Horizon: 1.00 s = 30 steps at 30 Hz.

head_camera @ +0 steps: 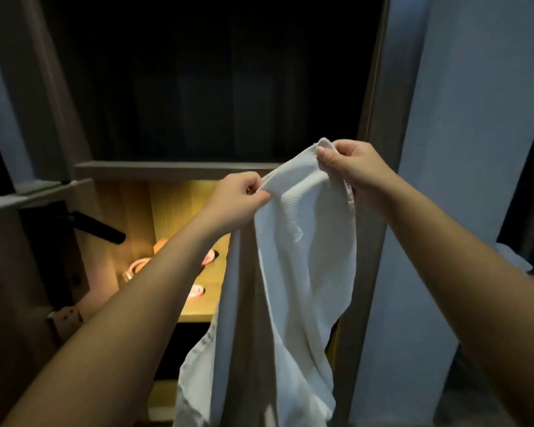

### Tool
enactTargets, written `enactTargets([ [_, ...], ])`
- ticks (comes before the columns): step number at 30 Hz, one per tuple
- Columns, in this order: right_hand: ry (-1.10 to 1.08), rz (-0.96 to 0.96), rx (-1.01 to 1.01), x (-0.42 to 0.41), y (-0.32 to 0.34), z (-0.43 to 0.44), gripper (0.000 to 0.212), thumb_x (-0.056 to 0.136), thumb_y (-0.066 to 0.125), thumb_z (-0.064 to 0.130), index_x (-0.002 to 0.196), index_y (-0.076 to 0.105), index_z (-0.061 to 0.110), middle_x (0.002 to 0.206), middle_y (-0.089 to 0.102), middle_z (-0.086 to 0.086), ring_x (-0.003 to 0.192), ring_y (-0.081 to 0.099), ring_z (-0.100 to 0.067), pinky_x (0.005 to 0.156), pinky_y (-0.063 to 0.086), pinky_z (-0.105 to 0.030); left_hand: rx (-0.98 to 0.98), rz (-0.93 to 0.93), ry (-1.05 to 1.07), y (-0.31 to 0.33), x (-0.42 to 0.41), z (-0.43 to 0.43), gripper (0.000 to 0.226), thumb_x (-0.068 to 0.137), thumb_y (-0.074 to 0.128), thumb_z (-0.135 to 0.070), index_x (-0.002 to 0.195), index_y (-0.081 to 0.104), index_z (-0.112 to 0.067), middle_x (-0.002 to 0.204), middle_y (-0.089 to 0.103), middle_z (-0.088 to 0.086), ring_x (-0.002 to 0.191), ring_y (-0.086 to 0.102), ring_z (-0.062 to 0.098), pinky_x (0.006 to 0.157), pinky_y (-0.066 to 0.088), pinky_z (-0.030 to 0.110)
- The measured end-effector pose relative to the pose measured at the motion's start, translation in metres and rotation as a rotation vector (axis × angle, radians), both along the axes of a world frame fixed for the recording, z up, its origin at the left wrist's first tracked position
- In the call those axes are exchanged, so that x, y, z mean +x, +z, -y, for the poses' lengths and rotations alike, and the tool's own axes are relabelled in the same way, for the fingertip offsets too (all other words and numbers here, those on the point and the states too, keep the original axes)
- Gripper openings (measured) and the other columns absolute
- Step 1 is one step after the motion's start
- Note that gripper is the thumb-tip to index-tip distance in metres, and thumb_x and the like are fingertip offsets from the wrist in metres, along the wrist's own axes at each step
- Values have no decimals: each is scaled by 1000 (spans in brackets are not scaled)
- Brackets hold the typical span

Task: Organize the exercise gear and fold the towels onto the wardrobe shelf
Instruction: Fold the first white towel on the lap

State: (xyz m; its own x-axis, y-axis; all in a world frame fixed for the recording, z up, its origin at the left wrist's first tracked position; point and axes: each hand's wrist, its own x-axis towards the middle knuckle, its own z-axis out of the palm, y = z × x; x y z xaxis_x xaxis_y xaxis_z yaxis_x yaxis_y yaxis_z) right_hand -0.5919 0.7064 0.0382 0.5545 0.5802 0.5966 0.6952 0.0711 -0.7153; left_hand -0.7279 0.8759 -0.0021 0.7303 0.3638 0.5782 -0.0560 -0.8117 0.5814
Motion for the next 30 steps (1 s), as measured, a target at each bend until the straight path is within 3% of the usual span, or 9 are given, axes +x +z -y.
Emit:
enactTargets([
  [8,-34,124,223,-22,79,-4,21,96,59,36,79,61,22,72,57,4,62,53,-5,53,44,-17,176,132,88,100,-17,-3,21,91,63,-26,80,61,-8,71,55,-1,67,49,13,59,41,27],
  [11,-47,165,318,-29,102,-3,22,96,58,36,78,59,23,69,56,9,55,51,4,50,43,-13,210,189,80,127,-26,5,18,94,61,-29,81,60,-16,79,60,2,74,57,16,64,49,29],
  [16,-70,219,427,-44,128,3,26,94,58,39,71,54,26,57,51,19,51,44,7,50,38,-11,166,221,14,149,-44,19,18,96,57,-29,80,56,-22,86,60,4,80,59,16,65,49,26],
  [21,-58,210,296,-41,84,6,21,96,54,40,78,55,28,70,52,12,56,47,9,51,39,-6,73,129,-44,108,-47,18,20,96,58,-24,84,60,-9,77,56,6,69,52,16,62,44,31],
  [24,-41,131,210,-35,38,3,18,97,54,36,82,55,26,73,53,10,56,47,9,52,40,-6,-22,87,-81,61,-40,13,23,95,59,-20,74,56,-13,68,50,2,63,45,12,58,37,27],
  [26,-36,72,144,-32,10,1,17,98,54,35,86,57,22,77,54,9,61,48,7,57,41,-10,-85,63,-92,27,-33,9,26,95,59,-18,70,53,-16,66,48,-1,62,43,10,57,35,27],
  [30,22,-125,18,-36,-45,-1,21,99,51,34,100,60,16,92,62,-1,81,59,-11,70,48,-25,-197,21,-99,-39,-24,7,27,97,56,-18,71,50,-17,68,47,-2,64,42,12,61,35,30],
])
